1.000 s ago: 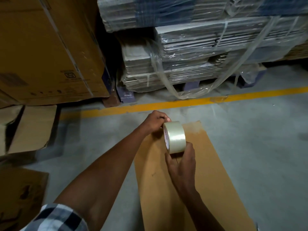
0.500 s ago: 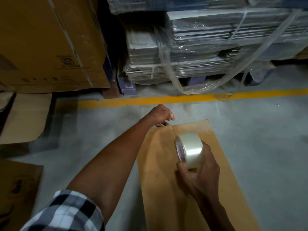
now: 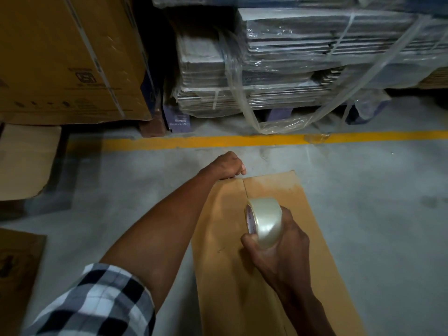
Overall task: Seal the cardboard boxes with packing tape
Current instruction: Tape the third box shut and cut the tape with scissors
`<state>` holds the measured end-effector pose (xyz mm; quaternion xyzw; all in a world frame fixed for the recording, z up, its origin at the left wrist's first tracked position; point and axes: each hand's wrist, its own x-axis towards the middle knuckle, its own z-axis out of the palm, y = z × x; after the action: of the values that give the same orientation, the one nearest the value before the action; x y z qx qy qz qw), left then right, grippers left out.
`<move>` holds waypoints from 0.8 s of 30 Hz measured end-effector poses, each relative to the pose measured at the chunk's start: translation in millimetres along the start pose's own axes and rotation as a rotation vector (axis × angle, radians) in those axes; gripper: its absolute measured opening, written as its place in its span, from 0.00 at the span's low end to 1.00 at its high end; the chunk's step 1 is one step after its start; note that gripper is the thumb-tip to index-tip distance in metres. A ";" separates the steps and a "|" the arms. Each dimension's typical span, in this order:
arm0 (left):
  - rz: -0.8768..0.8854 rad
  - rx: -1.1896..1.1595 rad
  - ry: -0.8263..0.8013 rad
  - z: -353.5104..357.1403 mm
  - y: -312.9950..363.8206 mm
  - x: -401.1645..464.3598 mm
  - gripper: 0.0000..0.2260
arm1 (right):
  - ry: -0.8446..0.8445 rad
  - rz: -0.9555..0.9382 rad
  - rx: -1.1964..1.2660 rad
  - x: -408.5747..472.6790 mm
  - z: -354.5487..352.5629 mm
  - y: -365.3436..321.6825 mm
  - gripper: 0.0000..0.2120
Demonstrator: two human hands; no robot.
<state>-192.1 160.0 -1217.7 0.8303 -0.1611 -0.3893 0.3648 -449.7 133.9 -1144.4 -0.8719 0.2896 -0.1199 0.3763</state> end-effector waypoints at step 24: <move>0.231 0.064 0.073 7.3 -26.8 -65.2 0.18 | 0.014 0.130 0.106 -45.7 14.9 28.6 0.25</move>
<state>-240.2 210.7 -1205.9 0.8310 -0.2546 -0.3089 0.3863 -492.0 154.2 -1175.0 -0.8291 0.3417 -0.1166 0.4269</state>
